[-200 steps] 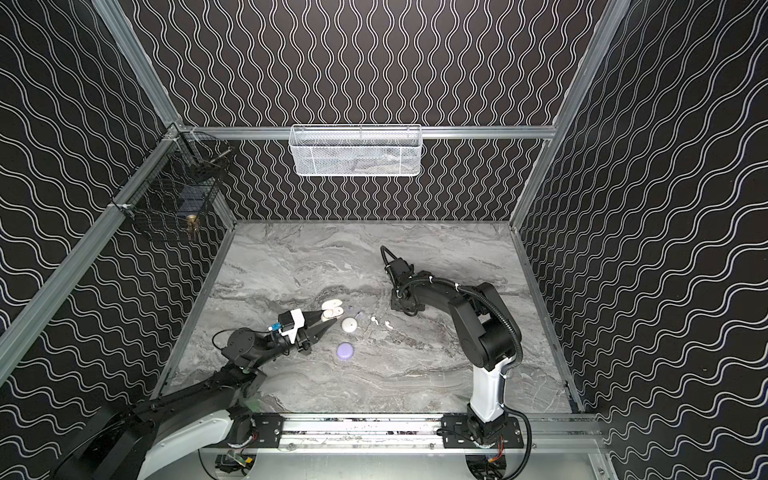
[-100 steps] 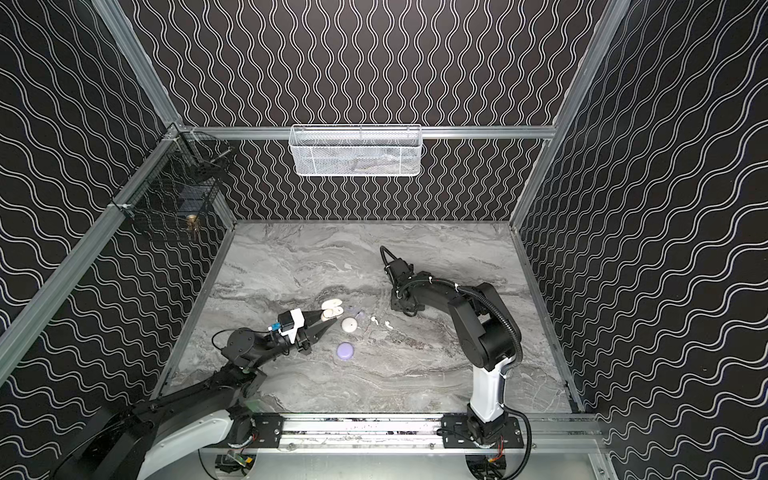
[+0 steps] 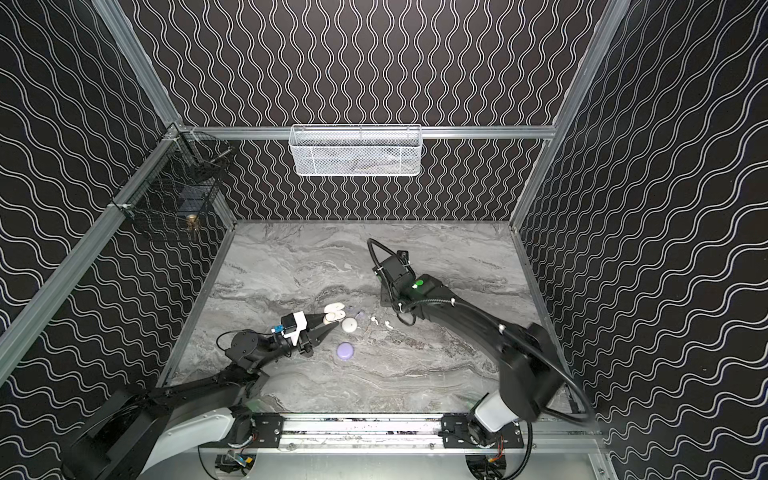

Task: Insert the wireless bluetooth earbuds into the charging case
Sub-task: 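Lift the earbud and carry it over the open case in the left gripper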

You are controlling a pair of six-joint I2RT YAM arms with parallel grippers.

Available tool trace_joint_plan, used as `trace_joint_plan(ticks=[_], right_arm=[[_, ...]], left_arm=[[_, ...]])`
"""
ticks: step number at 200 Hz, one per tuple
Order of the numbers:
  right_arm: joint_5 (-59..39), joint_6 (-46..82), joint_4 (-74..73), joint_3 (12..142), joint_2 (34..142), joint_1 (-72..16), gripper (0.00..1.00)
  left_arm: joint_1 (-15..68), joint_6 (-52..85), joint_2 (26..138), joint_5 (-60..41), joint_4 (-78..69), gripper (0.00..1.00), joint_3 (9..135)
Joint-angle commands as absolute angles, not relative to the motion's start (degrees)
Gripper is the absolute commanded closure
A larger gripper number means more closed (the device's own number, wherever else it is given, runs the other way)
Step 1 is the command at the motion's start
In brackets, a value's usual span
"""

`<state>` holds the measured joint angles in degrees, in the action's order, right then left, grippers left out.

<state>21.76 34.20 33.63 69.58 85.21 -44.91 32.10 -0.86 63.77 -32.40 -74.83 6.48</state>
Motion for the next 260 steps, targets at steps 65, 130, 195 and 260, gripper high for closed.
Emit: trace_joint_plan(ticks=[65, 130, 195, 260], right_arm=[[42.9, 41.3, 20.9, 65.4, 65.4, -71.6, 0.96], [41.6, 34.2, -0.7, 59.3, 67.6, -79.3, 0.96], [40.4, 33.1, -9.3, 54.8, 71.2, -79.3, 0.96], [44.6, 31.5, -14.8, 50.9, 72.0, -78.8, 0.97]], left_arm=[[32.1, 1.5, 66.2, -33.3, -86.9, 1.0, 4.9], [32.1, 2.1, 66.6, -33.9, -88.5, 1.0, 4.9], [32.2, 1.8, 65.2, -33.5, -86.6, 1.0, 4.7], [32.1, 2.4, 64.2, -34.1, -85.7, 1.0, 5.2]])
